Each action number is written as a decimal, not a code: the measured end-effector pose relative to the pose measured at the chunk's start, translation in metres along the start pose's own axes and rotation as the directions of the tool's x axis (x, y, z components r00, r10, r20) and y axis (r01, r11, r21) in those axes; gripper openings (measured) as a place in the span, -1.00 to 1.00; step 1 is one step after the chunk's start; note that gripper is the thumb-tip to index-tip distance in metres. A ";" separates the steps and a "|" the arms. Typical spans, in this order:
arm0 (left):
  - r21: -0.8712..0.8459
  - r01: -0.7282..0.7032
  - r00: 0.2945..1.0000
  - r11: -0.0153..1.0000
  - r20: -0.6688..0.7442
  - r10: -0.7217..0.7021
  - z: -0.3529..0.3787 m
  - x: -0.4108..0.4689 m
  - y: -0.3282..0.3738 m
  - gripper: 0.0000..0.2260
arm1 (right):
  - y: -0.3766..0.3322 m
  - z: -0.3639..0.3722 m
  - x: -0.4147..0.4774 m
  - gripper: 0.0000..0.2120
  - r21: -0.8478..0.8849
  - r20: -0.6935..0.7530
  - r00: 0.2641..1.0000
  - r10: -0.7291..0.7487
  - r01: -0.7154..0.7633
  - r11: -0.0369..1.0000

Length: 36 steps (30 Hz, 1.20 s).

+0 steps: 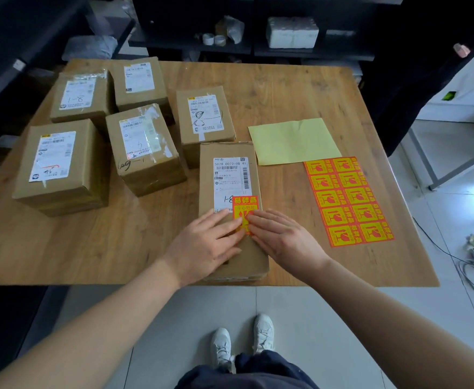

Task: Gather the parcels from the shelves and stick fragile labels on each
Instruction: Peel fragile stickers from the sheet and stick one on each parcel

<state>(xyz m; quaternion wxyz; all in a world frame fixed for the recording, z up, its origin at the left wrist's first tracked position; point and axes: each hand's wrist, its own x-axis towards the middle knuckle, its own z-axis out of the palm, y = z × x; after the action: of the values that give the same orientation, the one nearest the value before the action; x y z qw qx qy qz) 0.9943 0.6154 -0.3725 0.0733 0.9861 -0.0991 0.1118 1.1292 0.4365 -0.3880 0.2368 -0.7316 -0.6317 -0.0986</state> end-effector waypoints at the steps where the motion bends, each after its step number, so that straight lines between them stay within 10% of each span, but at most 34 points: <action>1: -0.031 0.004 1.000 1.000 0.010 -0.004 0.000 -0.002 -0.001 -0.64 | 0.003 -0.003 -0.002 -0.83 0.017 -0.001 1.000 -0.013 0.013 1.000; 6: -0.129 0.302 0.947 0.945 -0.076 -0.313 0.004 -0.018 0.001 -0.53 | -0.002 -0.013 -0.016 -0.70 0.072 -0.019 0.971 0.238 -0.236 0.969; 11: -0.261 0.747 0.665 0.612 0.261 -0.700 0.008 -0.021 0.006 -0.20 | -0.020 -0.001 -0.008 -0.50 0.076 0.289 0.727 0.623 -0.666 0.742; 15: -0.390 0.744 0.650 0.543 0.232 -0.724 0.001 -0.018 0.013 -0.52 | -0.032 0.000 -0.012 -0.67 0.133 0.257 0.738 0.624 -0.666 0.734; 26: -0.623 0.483 0.765 0.615 -0.042 -0.643 -0.077 0.051 0.017 -0.53 | -0.016 -0.094 0.039 -0.63 0.118 -0.158 0.776 0.611 -0.599 0.792; 36: -0.620 0.501 0.739 0.604 -0.058 -0.671 -0.095 0.165 -0.064 -0.58 | 0.089 -0.109 0.129 -0.63 0.163 -0.102 0.713 0.694 -0.676 0.719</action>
<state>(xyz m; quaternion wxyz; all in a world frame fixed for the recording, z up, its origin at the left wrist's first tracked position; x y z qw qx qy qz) 1.1459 0.6638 -0.2499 0.4084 0.8668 0.2167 0.1870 1.2561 0.4905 -0.2558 0.3464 -0.8887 -0.2994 -0.0244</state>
